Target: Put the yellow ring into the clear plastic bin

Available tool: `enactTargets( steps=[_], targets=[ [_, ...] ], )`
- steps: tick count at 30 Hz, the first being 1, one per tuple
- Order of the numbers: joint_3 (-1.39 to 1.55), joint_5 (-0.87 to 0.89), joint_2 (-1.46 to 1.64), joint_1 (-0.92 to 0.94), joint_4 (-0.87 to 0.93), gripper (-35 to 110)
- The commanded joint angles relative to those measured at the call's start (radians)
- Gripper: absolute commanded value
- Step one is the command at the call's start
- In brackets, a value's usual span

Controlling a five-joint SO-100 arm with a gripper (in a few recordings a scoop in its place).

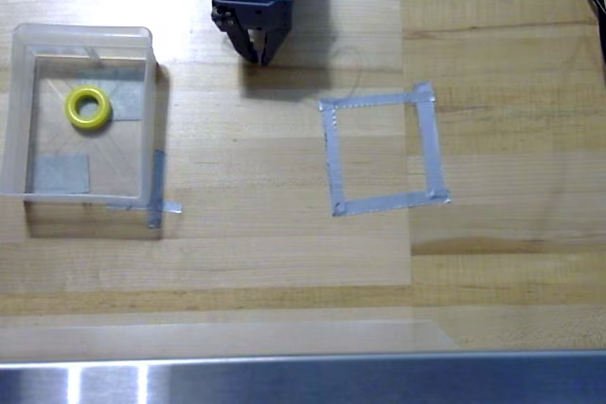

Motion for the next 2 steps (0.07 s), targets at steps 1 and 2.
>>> enactTargets(
  steps=[1,2],
  targets=[
    [0.009,0.008,0.005,0.005,0.028,1],
    [0.009,0.008,0.005,0.005,0.028,1]
  ],
)
